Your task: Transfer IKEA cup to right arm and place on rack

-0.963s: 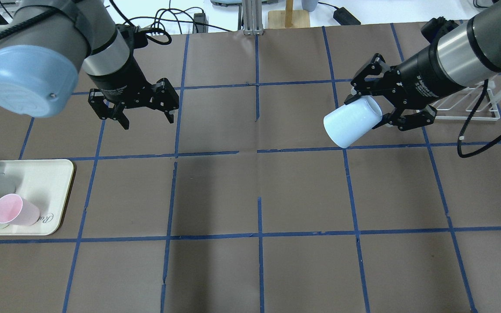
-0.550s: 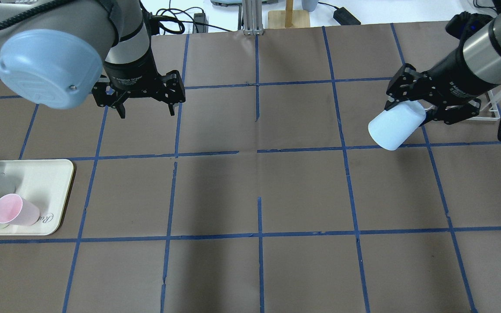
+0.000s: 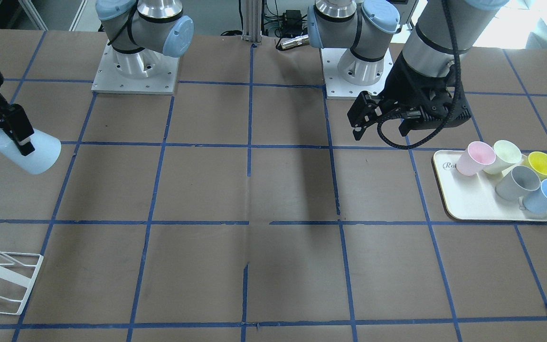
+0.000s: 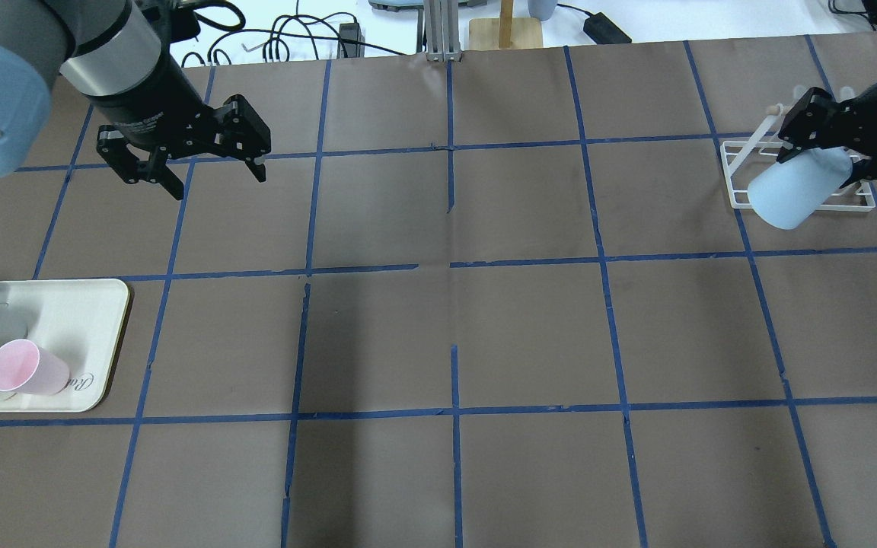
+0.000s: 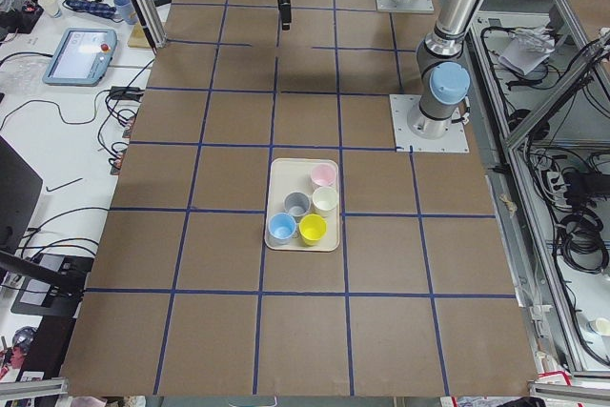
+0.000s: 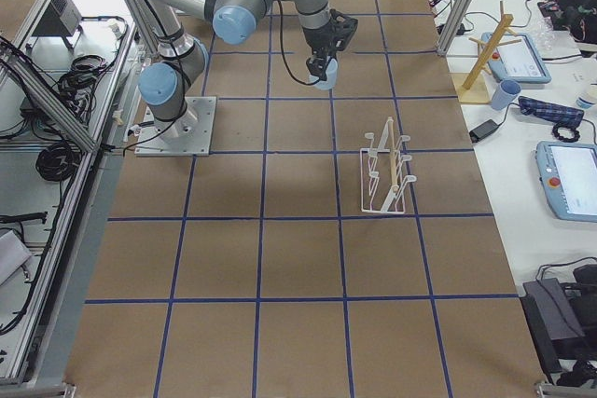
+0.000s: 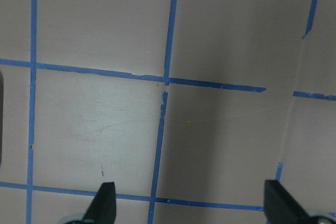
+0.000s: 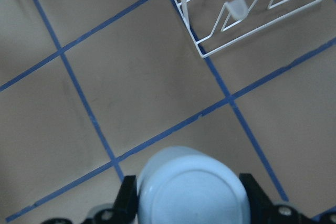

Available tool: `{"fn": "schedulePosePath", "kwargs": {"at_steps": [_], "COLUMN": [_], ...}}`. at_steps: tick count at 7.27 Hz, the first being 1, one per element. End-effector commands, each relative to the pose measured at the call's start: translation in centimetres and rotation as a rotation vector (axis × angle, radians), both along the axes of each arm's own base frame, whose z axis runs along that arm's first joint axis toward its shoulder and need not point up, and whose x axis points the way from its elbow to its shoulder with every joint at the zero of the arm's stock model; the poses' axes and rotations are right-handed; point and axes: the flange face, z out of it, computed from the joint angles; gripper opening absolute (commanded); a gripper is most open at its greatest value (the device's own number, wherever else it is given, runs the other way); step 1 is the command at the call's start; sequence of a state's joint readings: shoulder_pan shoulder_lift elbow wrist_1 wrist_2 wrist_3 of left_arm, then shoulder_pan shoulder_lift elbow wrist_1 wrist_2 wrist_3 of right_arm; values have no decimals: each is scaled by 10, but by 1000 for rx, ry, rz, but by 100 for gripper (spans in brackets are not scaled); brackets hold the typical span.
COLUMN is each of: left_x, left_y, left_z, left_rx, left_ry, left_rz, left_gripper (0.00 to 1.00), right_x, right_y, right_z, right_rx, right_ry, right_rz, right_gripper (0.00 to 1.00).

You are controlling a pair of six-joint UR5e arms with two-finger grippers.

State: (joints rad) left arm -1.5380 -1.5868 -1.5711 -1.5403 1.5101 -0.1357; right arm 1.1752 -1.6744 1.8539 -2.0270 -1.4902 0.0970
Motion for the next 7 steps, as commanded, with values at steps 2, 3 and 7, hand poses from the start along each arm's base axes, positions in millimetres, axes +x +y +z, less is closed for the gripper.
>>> {"fn": "schedulePosePath", "kwargs": {"at_steps": [2,3,7], "left_x": [-4,-25,-44], "left_y": [-9,-5,2], "left_z": [16,19,21], "left_rx": [-23,-1,32], "left_ry": [3,-3,-52], "left_rz": [-7,-64,-173], "left_gripper": [100,100,100], "right_x": [-35,-37,-54], "right_y": [-50,-52,-77], "right_z": [-41,-48,-80], "right_rx": [-73,-74,-81], "right_ry": [140,165,235], "right_rz": [-4,-4,8], "right_gripper": [0,0,0]}}
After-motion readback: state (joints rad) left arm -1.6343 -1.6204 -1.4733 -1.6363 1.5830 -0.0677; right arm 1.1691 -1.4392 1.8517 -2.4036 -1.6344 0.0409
